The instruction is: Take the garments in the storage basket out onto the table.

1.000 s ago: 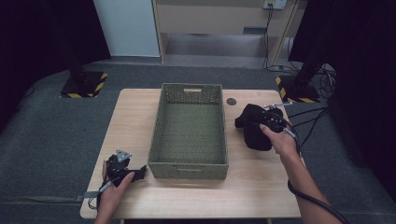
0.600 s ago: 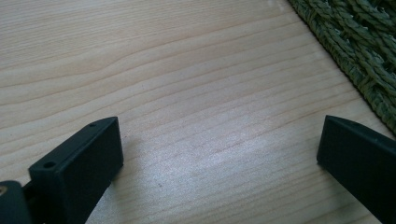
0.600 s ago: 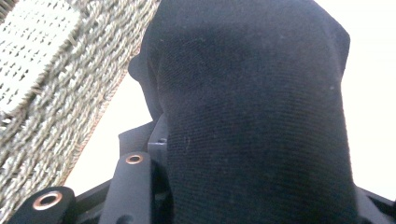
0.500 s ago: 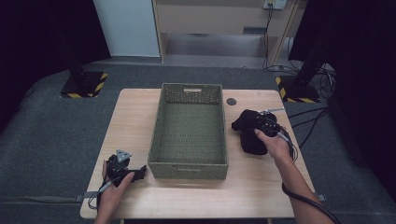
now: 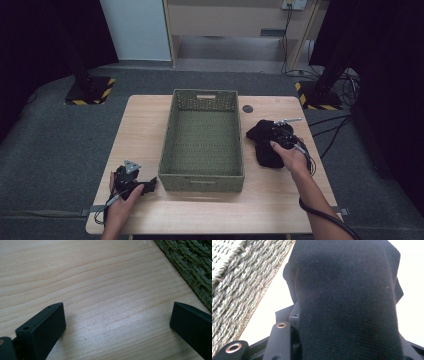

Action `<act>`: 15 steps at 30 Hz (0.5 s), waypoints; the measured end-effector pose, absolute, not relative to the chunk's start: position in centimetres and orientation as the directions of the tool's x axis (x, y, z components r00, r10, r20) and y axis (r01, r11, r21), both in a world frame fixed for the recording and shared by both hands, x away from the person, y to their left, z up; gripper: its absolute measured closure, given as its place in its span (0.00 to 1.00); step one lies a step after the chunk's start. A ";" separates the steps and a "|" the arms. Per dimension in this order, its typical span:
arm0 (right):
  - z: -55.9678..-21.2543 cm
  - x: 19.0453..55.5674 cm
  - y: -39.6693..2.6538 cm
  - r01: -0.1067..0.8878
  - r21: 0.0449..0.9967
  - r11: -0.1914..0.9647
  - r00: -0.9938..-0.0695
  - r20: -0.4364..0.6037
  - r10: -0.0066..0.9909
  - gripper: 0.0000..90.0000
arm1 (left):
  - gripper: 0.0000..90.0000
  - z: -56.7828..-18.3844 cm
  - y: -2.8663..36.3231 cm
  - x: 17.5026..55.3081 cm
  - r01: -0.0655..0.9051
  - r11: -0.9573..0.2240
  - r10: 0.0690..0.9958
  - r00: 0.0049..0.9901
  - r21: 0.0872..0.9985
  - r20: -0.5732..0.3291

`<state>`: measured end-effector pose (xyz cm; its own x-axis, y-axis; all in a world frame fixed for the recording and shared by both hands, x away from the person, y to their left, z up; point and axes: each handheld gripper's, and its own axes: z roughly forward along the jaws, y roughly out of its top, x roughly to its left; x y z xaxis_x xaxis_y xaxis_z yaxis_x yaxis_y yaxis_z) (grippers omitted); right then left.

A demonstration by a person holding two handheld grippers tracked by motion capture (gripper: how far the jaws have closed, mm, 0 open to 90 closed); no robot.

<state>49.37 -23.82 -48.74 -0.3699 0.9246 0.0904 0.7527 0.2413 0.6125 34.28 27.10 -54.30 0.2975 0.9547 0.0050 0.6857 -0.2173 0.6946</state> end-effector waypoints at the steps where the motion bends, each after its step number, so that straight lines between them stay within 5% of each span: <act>1: -48.9 49.4 -23.8 0.753 0.611 0.244 -0.371 0.088 0.924 0.59 | 0.00 -54.3 27.1 34.3 0.686 -0.217 0.955 0.297 0.695 0.005; 15: -50.1 49.4 -23.9 0.764 0.600 0.237 -0.356 0.085 0.930 0.54 | 0.00 -54.3 27.1 34.3 0.686 -0.217 0.955 0.297 0.695 0.005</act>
<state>49.45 -23.94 -50.10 -0.3562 0.9305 0.0855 0.7637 0.2372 0.6005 34.28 27.10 -54.31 0.2973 0.9548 0.0047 0.6857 -0.2170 0.6947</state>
